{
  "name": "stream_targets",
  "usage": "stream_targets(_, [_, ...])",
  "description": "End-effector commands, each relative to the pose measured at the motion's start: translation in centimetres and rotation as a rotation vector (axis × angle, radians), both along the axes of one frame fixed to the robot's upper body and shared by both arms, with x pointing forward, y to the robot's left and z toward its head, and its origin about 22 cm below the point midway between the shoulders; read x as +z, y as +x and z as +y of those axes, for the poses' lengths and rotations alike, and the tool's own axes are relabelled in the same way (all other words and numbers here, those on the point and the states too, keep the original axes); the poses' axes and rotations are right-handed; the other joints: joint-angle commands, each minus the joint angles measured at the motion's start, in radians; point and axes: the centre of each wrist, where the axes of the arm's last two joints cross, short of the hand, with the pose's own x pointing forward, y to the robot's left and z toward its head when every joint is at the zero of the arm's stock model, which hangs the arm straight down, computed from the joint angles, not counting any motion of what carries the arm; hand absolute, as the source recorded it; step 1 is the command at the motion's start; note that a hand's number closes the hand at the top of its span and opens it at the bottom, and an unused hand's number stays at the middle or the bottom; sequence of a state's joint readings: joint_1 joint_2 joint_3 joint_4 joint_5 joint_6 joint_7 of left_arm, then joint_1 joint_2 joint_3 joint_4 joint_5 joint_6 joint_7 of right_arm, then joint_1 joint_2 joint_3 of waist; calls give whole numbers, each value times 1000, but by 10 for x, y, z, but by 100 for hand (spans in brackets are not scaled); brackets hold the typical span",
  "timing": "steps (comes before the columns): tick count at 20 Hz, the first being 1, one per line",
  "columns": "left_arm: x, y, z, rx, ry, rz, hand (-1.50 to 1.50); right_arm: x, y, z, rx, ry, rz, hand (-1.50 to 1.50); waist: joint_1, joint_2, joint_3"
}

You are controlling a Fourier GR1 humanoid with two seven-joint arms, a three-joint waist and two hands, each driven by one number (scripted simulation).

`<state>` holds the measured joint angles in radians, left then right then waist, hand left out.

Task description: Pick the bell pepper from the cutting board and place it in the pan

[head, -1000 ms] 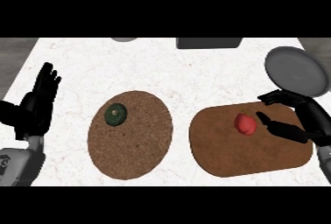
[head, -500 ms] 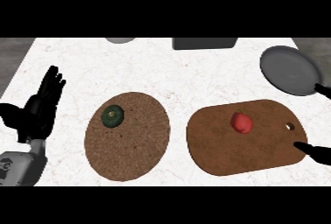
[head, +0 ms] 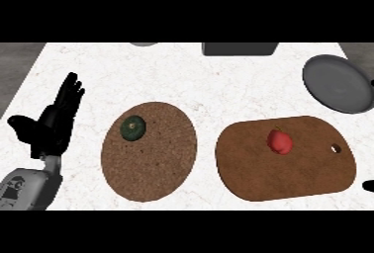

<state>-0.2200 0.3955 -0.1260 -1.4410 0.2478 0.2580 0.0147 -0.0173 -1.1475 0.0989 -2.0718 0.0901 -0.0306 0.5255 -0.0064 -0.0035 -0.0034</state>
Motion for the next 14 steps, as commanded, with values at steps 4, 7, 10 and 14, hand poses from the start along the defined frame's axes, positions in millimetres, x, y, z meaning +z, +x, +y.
stream_targets(4, [17, 23, -7, -25, -2, -12, 0, 22, 20, 38, -33, -101, 18, -150, 29, 9, 2])
stream_targets(7, [8, 9, -2, -23, -9, -7, 0, 18, 26, 58, -4, -68, 57, -150, 25, 7, 2])
stream_targets(10, [20, 8, -8, -15, 3, -8, 0, 19, 38, 65, 38, -3, 119, -150, 22, 5, 3])
stream_targets(14, [9, 12, -14, -17, 0, -8, 0, -11, 42, 93, 101, 21, 150, -150, 14, 5, 3])
